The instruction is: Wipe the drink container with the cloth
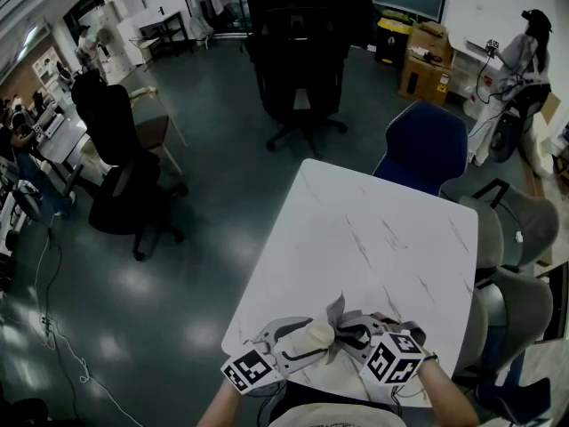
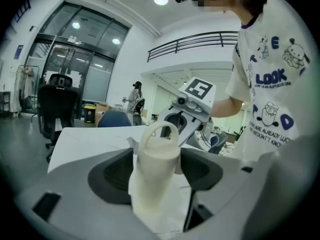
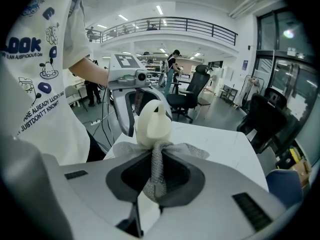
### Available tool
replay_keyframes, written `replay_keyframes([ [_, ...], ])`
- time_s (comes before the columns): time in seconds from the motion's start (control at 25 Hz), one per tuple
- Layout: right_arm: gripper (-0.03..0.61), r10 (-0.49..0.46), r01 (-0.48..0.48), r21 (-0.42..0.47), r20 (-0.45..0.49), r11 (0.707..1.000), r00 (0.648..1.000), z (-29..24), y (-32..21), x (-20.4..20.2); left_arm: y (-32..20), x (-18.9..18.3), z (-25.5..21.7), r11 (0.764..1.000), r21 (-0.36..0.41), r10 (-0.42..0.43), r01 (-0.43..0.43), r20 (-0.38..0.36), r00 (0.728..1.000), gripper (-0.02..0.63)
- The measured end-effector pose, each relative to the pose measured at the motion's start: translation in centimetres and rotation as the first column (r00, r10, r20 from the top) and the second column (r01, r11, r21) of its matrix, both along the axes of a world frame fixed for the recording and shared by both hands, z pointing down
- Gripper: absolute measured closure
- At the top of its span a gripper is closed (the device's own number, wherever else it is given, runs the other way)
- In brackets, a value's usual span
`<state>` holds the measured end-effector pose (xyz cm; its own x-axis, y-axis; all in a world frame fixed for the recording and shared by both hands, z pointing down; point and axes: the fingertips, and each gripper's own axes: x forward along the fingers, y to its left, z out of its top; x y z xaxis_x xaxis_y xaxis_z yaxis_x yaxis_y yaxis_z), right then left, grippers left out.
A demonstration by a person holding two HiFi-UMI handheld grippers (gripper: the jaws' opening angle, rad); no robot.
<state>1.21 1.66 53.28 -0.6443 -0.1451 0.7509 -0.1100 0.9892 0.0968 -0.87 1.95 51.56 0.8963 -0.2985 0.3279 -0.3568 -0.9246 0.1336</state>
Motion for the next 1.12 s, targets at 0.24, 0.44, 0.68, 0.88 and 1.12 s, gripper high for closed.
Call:
replay_keyframes([
  [0.24,0.522,-0.004,0.004,0.001,-0.004,1.0,1.0,0.0,-0.1,0.0,0.3,-0.3,-1.0,0.993,0.022,-0.118,0.118,0.002,0.993,0.339],
  [0.44,0.522,0.0,0.0,0.003,-0.005,1.0,1.0,0.2,0.0,0.0,-0.5,-0.1,-2.2,0.959,-0.009,-0.283,0.283,-0.045,0.958,0.339],
  [0.68,0.522,-0.006,0.006,0.0,-0.007,1.0,1.0,0.1,0.3,-0.1,-0.6,0.4,-2.2,0.918,0.001,-0.397,0.398,-0.047,0.917,0.339],
  [0.88,0.522,-0.005,0.005,0.004,-0.006,1.0,1.0,0.1,0.2,-0.2,-0.8,0.3,-1.7,0.887,0.036,-0.46,0.46,-0.008,0.888,0.339],
  [1.12,0.522,-0.008,0.008,0.003,-0.007,1.0,1.0,0.0,0.5,-0.3,-0.5,0.1,-1.7,0.889,0.055,-0.455,0.455,-0.017,0.89,0.339],
])
